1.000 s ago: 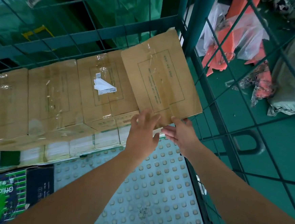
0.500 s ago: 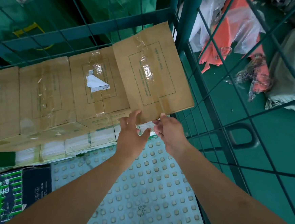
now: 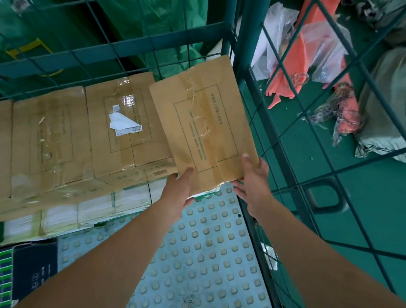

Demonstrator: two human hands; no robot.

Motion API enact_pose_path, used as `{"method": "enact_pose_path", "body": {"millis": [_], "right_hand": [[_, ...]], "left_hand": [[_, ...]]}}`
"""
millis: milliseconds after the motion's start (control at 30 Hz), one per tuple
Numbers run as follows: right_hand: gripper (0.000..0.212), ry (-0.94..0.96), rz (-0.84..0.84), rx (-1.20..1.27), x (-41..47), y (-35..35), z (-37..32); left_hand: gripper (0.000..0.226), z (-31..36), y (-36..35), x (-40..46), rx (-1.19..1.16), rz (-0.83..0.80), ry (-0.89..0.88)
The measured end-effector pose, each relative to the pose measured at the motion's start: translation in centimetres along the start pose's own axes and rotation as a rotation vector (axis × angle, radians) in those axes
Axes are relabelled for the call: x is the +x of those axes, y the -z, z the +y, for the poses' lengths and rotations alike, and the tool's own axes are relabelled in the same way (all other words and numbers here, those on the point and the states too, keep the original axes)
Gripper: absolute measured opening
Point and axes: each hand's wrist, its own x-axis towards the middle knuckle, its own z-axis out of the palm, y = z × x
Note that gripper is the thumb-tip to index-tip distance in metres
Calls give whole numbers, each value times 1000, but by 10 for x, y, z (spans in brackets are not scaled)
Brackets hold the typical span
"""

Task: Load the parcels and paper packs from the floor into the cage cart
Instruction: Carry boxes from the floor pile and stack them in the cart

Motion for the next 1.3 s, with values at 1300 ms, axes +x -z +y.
{"method": "enact_pose_path", "body": {"millis": [1300], "right_hand": [[50,52,-48,-424,52,-70,-10]], "left_hand": [[84,12,20,6,1006,54,-533]]}}
